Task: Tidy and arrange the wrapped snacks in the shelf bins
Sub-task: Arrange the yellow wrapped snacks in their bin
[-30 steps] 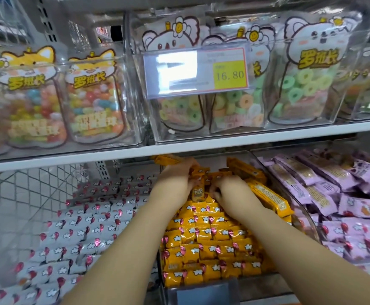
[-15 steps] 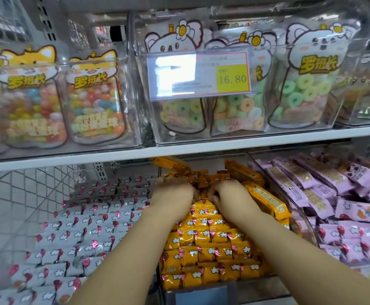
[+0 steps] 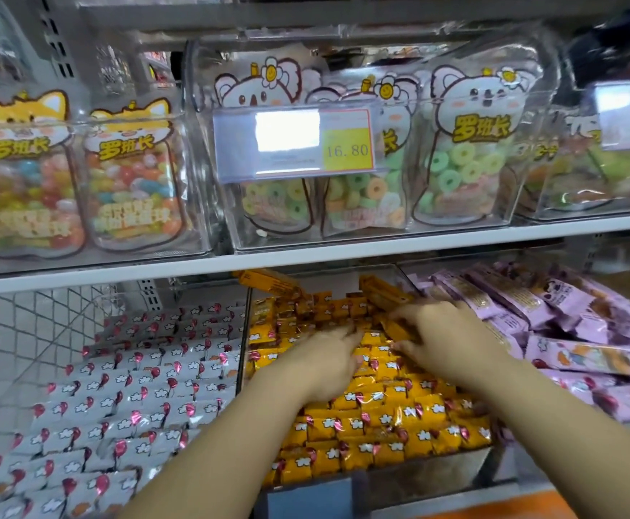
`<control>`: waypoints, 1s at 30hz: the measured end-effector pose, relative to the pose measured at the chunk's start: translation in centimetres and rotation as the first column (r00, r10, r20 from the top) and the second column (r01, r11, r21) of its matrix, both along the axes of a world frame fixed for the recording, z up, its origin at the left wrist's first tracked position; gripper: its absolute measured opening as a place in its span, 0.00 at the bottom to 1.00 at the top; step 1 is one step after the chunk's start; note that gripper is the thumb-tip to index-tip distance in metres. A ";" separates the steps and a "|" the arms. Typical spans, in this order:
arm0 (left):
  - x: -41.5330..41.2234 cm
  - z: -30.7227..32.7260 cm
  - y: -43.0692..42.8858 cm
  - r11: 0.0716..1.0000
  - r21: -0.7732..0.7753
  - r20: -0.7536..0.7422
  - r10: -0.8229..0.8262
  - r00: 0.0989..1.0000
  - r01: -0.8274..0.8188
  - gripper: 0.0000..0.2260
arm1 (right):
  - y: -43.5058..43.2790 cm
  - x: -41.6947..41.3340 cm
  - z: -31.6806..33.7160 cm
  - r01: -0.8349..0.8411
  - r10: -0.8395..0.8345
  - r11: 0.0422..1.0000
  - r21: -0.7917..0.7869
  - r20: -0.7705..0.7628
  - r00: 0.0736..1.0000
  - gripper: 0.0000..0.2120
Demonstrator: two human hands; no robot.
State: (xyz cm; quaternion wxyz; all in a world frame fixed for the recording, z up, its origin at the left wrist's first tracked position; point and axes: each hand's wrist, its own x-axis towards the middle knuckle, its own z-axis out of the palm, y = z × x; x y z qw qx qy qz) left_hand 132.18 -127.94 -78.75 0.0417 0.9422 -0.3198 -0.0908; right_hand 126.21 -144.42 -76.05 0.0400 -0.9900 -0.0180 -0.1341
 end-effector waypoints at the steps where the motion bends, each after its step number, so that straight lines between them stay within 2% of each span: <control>1: 0.1 -0.3 -0.1 0.999 0.050 0.010 0.020 1.000 -0.021 0.24 | -0.3 -0.2 -0.2 -0.006 0.005 1.000 0.008 0.012 1.000 0.20; 3: 0.1 -0.6 -0.2 0.991 0.112 0.027 0.073 0.997 -0.075 0.24 | -0.9 -0.6 -0.4 -0.019 0.016 0.997 0.077 0.039 0.999 0.19; 8: -0.2 -0.4 -0.6 0.979 0.159 0.064 0.120 0.991 -0.129 0.24 | -2.2 -1.6 0.1 -0.043 -0.040 0.909 0.414 0.189 0.981 0.17; 12: -0.5 0.0 -1.4 0.986 0.048 0.194 0.149 0.970 -0.161 0.21 | -3.0 -3.5 -0.2 -0.049 -0.120 0.848 0.528 0.281 0.952 0.16; 14: -0.8 0.0 -1.9 0.991 -0.070 0.181 0.129 0.975 -0.118 0.22 | -3.2 -4.2 -0.5 -0.040 -0.150 0.841 0.539 0.304 0.941 0.16; 16: -1.2 -0.1 -2.5 0.993 -0.101 0.090 0.068 0.994 -0.059 0.23 | -3.4 -4.6 -0.7 -0.028 -0.171 0.819 0.573 0.290 0.942 0.16; 18: -1.4 -0.4 -2.7 0.999 -0.037 0.042 0.026 0.999 -0.025 0.22 | -3.7 -4.7 -0.8 -0.006 -0.194 0.772 0.636 0.245 0.950 0.15; 21: -1.4 -0.4 -3.2 0.999 0.032 0.067 0.034 0.997 -0.036 0.22 | -3.9 -4.7 -1.0 0.006 -0.192 0.722 0.692 0.193 0.962 0.14; 23: -1.5 -0.2 -3.4 0.998 0.026 0.073 0.051 0.996 -0.053 0.21 | -4.0 -4.8 -1.0 -0.007 -0.176 0.708 0.706 0.186 0.967 0.12; 27: -1.3 0.7 -4.0 0.984 -0.143 0.148 0.130 0.980 -0.108 0.18 | -4.5 -4.8 -1.1 -0.013 -0.174 0.621 0.783 0.154 0.973 0.12; 30: -0.2 1.1 -5.4 0.959 -0.273 0.191 0.139 0.972 -0.083 0.18 | -4.7 -4.5 -1.3 0.002 -0.194 0.561 0.828 0.128 0.973 0.13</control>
